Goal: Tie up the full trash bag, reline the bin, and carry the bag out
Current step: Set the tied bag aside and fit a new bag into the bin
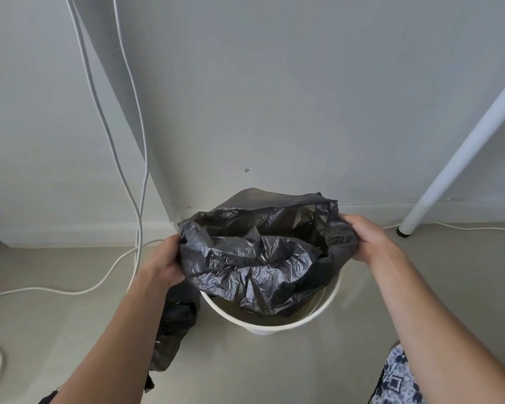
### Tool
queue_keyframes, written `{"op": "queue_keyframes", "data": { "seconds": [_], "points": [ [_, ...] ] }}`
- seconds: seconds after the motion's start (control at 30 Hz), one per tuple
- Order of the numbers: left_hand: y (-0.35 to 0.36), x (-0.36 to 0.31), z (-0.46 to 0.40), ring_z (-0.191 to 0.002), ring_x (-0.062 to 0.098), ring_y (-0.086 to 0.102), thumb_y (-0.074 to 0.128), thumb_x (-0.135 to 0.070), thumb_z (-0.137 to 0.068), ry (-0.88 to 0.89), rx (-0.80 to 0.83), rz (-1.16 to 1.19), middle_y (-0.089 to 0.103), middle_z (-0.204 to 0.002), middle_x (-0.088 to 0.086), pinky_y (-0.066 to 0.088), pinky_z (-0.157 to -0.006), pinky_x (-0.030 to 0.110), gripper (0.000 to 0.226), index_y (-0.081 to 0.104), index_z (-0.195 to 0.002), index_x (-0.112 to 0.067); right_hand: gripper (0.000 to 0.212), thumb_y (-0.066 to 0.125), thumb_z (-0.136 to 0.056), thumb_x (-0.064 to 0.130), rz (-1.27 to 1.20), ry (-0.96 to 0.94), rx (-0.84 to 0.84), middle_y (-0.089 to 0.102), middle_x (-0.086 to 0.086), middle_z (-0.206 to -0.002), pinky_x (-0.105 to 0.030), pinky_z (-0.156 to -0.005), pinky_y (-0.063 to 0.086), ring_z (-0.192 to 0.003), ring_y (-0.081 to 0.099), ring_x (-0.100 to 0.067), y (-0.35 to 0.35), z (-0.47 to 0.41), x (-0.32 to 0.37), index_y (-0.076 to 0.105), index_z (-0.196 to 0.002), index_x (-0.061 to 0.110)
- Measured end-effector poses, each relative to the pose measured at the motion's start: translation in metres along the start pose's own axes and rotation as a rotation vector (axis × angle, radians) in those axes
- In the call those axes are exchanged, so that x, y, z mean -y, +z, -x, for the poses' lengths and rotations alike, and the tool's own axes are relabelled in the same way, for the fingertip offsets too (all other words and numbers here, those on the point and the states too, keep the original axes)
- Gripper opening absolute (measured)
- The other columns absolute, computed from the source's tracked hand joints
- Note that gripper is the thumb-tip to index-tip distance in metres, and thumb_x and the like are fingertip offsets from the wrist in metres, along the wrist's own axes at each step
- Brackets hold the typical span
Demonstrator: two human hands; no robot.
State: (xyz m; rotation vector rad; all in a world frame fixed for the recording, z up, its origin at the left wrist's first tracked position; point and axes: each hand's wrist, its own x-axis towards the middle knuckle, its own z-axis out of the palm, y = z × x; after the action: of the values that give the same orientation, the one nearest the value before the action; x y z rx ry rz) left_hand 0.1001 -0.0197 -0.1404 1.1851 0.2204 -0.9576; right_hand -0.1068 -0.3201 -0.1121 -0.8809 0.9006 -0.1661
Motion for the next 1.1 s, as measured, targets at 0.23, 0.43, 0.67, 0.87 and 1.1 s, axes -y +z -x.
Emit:
{"op": "queue_keyframes", "data": {
  "seconds": [0.23, 0.43, 0.67, 0.87, 1.1],
  "points": [
    [0.001, -0.005, 0.002, -0.06, 0.032, 0.074, 0.031, -0.02, -0.099, -0.014, -0.062, 0.097, 0.076, -0.071, 0.019, 0.059, -0.066, 0.047, 0.033, 0.06, -0.092, -0.004, 0.032, 0.037, -0.102, 0.003, 0.087, 0.038, -0.076, 0.067, -0.012, -0.048, -0.019, -0.038, 0.052, -0.04, 0.066, -0.016, -0.01, -0.001, -0.005, 0.056, -0.077, 0.001],
    [-0.011, 0.013, 0.002, -0.058, 0.027, 0.074, 0.031, -0.015, -0.1, -0.066, -0.065, 0.047, 0.076, -0.069, 0.017, 0.062, -0.059, 0.043, 0.034, 0.061, -0.089, -0.004, 0.019, 0.053, -0.098, 0.005, 0.227, 0.024, -0.144, 0.068, -0.004, -0.05, -0.017, -0.042, 0.051, -0.042, 0.066, -0.013, -0.021, -0.005, -0.017, 0.062, -0.081, 0.006],
    [-0.008, -0.011, 0.008, -0.073, 0.025, 0.073, 0.052, -0.027, -0.095, -0.026, 0.066, -0.221, 0.074, -0.092, 0.012, 0.057, -0.07, 0.035, 0.026, 0.071, -0.092, -0.009, 0.026, 0.069, -0.088, 0.038, 0.178, 0.057, -0.008, 0.08, -0.008, -0.089, -0.035, -0.069, 0.063, -0.073, 0.077, -0.023, -0.022, -0.002, -0.005, 0.08, -0.083, 0.015],
    [-0.011, -0.014, 0.004, -0.103, 0.033, 0.067, 0.045, -0.035, -0.096, 0.021, 0.138, -0.067, 0.071, -0.113, 0.017, 0.055, -0.083, 0.046, 0.04, 0.066, -0.112, -0.006, 0.03, 0.069, -0.089, 0.036, 0.044, -0.004, 0.02, 0.08, -0.01, -0.088, -0.039, -0.064, 0.063, -0.073, 0.078, -0.024, -0.027, -0.006, 0.001, 0.083, -0.075, 0.014],
    [-0.001, -0.01, -0.012, -0.089, 0.027, 0.075, 0.036, -0.03, -0.101, 0.06, 0.134, -0.065, 0.076, -0.104, 0.016, 0.061, -0.066, 0.038, 0.036, 0.062, -0.111, -0.007, 0.02, 0.055, -0.098, 0.026, -0.044, -0.109, 0.106, 0.08, -0.009, -0.087, -0.035, -0.063, 0.063, -0.072, 0.077, -0.022, -0.009, -0.025, 0.002, 0.072, -0.099, 0.016]
  ]
}}
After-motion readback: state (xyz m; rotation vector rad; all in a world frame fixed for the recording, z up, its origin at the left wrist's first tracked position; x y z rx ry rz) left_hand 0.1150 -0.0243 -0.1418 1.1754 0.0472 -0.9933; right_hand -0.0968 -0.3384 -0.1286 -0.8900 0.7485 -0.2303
